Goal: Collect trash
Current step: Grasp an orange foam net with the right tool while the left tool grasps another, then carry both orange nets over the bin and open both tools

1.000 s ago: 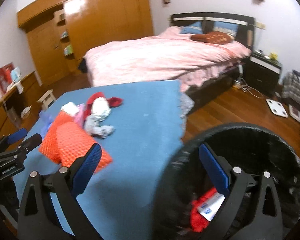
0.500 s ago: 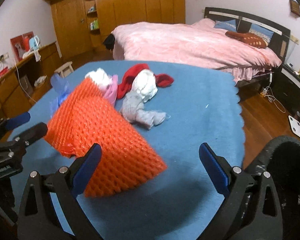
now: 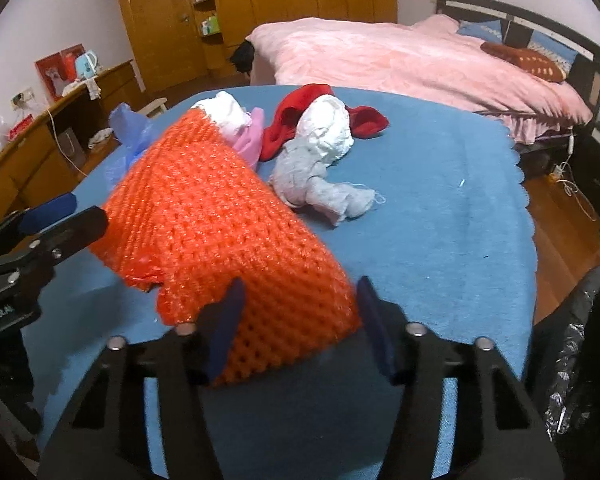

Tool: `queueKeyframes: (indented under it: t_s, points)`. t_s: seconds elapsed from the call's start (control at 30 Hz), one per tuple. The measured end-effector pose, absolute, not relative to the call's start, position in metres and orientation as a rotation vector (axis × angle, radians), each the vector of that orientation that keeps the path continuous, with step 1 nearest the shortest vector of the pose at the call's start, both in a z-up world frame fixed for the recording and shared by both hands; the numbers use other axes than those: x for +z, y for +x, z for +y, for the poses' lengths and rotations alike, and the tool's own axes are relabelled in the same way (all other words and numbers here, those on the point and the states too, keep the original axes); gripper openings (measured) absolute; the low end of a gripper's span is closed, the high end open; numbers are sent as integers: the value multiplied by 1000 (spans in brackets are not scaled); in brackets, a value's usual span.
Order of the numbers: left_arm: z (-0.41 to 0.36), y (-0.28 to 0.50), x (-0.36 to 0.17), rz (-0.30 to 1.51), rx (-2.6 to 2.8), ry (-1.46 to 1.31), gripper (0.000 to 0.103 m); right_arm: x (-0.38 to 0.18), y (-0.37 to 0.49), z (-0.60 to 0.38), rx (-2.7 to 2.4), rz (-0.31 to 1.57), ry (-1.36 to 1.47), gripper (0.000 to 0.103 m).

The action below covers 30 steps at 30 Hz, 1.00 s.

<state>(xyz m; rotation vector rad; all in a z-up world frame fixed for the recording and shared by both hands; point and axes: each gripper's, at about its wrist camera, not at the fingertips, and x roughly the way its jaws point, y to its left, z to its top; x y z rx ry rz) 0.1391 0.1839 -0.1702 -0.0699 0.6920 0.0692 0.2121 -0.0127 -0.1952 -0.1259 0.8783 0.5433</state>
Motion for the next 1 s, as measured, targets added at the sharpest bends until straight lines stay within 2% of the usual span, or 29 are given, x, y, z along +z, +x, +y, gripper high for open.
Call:
queueKeyframes:
  t_s: [0.07, 0.1, 0.23, 0.43, 0.5, 0.6, 1.0]
  points:
    - [178, 141, -169, 692, 60, -61, 70, -193, 212, -18, 548, 880, -104, 21]
    - [177, 141, -169, 691, 56, -59, 69, -193, 212, -19, 553, 881, -97, 19]
    - [168, 145, -170, 697, 44, -49, 61, -188, 209, -28, 543, 869, -73, 16]
    - [156, 153, -175, 720, 27, -28, 37, -178, 205, -44, 515, 844, -40, 16]
    - [153, 157, -178, 734, 20, -23, 24, -178, 205, -46, 513, 843, -37, 16]
    - [147, 157, -179, 734, 19, -8, 15, -176, 204, -49, 509, 836, -35, 16]
    - [145, 148, -150, 676, 9, -24, 12, -150, 201, -59, 508, 773, -11, 16]
